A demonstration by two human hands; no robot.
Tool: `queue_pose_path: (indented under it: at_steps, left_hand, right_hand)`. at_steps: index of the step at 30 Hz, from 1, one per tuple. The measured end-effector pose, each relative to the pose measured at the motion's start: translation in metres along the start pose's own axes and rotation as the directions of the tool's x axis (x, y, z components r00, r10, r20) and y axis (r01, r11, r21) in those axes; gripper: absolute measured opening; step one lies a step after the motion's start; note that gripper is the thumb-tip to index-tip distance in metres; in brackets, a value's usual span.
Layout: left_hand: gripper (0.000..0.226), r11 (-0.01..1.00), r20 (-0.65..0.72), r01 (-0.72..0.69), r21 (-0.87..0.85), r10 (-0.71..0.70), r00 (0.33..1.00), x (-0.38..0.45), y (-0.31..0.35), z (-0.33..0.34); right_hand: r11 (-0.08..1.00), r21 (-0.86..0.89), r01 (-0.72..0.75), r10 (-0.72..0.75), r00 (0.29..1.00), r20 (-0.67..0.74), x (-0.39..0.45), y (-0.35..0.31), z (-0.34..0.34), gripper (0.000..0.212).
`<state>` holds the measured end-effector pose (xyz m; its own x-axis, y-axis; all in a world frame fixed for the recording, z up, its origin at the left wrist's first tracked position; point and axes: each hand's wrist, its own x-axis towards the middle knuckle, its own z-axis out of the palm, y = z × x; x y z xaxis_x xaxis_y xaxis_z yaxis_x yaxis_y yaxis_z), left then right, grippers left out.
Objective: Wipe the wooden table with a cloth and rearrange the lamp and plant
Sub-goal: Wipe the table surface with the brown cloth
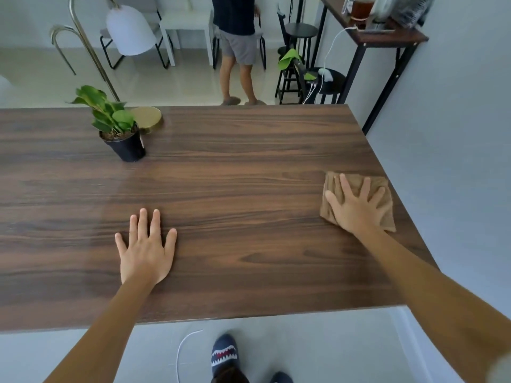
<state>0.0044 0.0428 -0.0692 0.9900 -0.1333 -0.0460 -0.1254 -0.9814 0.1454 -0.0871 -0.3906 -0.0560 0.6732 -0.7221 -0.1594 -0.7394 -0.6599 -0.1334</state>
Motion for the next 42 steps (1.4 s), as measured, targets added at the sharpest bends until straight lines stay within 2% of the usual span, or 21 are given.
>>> queue_pose_path:
  at_steps: [1, 3, 6, 9, 11, 13, 16, 19, 25, 28, 32, 34, 37, 39, 42]
  left_hand:
    - [0.066, 1.000, -0.002, -0.001, 0.006, 0.001, 1.000, 0.000, -0.001, 0.000]
    - [0.066, 1.000, 0.001, 0.000, 0.013, 0.000, 1.000, 0.002, -0.001, 0.001]
    - [0.066, 1.000, 0.009, 0.002, 0.020, -0.002, 1.000, 0.002, -0.003, 0.001]
    - [0.066, 1.000, 0.020, 0.005, 0.020, -0.006, 1.000, 0.001, -0.003, 0.001]
    - [0.066, 1.000, 0.032, 0.003, 0.017, -0.004, 0.999, 0.001, -0.003, 0.000]
    - [0.067, 1.000, 0.039, 0.009, 0.020, -0.009, 0.999, 0.004, -0.005, 0.000]
    - [0.067, 1.000, 0.056, 0.006, 0.011, -0.006, 0.998, 0.002, -0.004, -0.001]
    - [0.066, 1.000, 0.067, 0.004, 0.008, -0.004, 0.998, 0.001, -0.002, -0.003]
    - [0.068, 1.000, 0.142, 0.014, -0.027, -0.010, 0.990, 0.002, 0.000, -0.013]
    - [0.071, 0.989, 0.169, 0.035, -0.146, -0.010, 0.986, 0.006, 0.000, -0.023]
    - [0.064, 0.926, 0.033, 0.067, -0.373, -0.059, 0.998, 0.025, -0.008, -0.044]
    - [0.059, 0.834, -0.004, 0.114, -0.539, -0.138, 0.990, 0.042, -0.016, -0.059]
    - [0.054, 0.613, 0.009, 0.181, -0.769, -0.274, 0.962, 0.074, -0.035, -0.082]
    - [0.051, 0.531, 0.012, 0.179, -0.828, -0.302, 0.953, 0.099, -0.050, -0.091]
    - [0.049, 0.428, 0.042, 0.181, -0.885, -0.313, 0.949, 0.140, -0.070, -0.095]
  right_hand:
    - [0.999, 0.025, -0.039, 0.038, 0.999, 0.021, 0.018, -0.025, -0.002, 0.077]
    - [1.000, 0.010, 0.001, -0.001, 0.999, 0.052, 0.029, -0.078, 0.000, 0.077]
    - [0.957, -0.004, 0.289, -0.287, 0.953, 0.100, -0.014, -0.133, 0.018, 0.074]
    - [0.837, -0.004, 0.547, -0.544, 0.834, 0.095, -0.079, -0.124, 0.032, 0.076]
    - [0.798, -0.025, 0.602, -0.599, 0.798, 0.070, -0.109, -0.087, 0.030, 0.081]
    - [0.820, -0.045, 0.571, -0.570, 0.821, 0.029, -0.124, -0.040, 0.029, 0.081]
    - [0.905, -0.099, 0.414, -0.420, 0.907, -0.042, -0.137, 0.038, 0.021, 0.080]
    - [0.958, -0.120, 0.261, -0.267, 0.963, -0.042, -0.138, 0.089, 0.009, 0.083]
    - [0.971, -0.145, 0.190, -0.193, 0.981, -0.002, -0.139, 0.089, -0.002, 0.089]
    - [0.958, -0.002, 0.288, -0.288, 0.958, -0.004, -0.142, 0.053, -0.016, 0.081]
    - [0.829, 0.238, 0.506, -0.505, 0.860, -0.072, -0.133, -0.042, -0.031, 0.066]
    - [0.738, 0.370, 0.564, -0.577, 0.812, -0.088, -0.125, -0.099, -0.033, 0.057]
    - [0.610, 0.496, 0.618, -0.674, 0.734, -0.084, -0.116, -0.191, -0.032, 0.046]
    - [0.559, 0.559, 0.613, -0.706, 0.705, -0.067, -0.111, -0.251, -0.028, 0.041]
    - [0.550, 0.609, 0.571, -0.715, 0.699, -0.009, -0.097, -0.334, -0.023, 0.038]
